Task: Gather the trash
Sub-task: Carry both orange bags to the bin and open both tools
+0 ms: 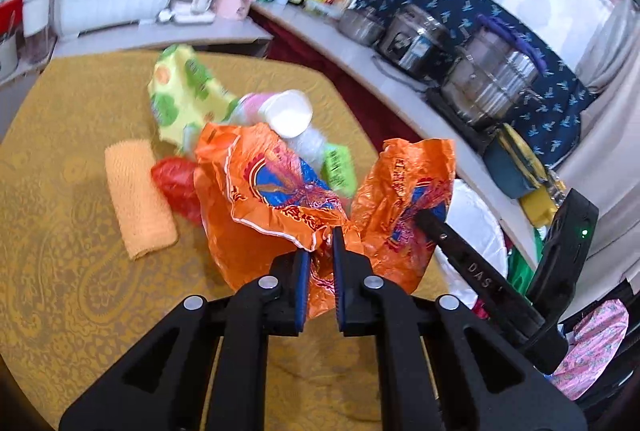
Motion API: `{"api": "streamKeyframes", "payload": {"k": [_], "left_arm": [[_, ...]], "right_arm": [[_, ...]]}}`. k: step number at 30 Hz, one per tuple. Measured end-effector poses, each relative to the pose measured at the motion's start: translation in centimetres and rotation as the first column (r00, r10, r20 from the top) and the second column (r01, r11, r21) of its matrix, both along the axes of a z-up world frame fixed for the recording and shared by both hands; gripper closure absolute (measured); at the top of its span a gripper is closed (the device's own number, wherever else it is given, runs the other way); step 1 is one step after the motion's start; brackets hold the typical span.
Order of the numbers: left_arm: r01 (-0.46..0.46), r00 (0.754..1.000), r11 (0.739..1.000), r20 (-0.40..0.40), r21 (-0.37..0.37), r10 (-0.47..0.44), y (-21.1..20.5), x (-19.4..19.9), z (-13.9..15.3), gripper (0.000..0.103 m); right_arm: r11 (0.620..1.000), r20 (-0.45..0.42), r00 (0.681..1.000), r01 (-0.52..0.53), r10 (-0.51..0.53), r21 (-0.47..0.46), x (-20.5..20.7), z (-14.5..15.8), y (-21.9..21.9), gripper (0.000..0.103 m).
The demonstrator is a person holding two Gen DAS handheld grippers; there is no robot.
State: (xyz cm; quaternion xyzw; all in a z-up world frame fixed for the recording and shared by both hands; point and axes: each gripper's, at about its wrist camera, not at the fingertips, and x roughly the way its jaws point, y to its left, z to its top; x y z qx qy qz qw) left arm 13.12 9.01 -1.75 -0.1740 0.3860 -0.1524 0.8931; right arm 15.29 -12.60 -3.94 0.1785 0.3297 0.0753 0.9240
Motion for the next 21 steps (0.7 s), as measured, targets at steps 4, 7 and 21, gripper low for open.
{"api": "streamKeyframes", "payload": {"k": [4,7,21], "left_arm": [[0.05,0.997,0.999,0.06,0.005,-0.05,-2.4,-0.3,2.6,0.093],[0.1,0.99,0.995,0.099,0.012,-0.101,-5.0,-0.2,4.4,0.093],[0.428,0.892,0.904,0.154,0.009,-0.424,-22.5,2.3,6.9,0.093]], "right_arm": [[0.998,0.072,0.995,0.063,-0.062,-0.004,-1.3,2.9,-2.8,0.097],[0.993,0.114,0.986,0.121,-0.12,-0.003,-2.2,4.7,-5.7,0.097],[0.905,0.14,0.899,0.424,-0.415,-0.043,-5.8,6.0,-20.9,0.097]]}}
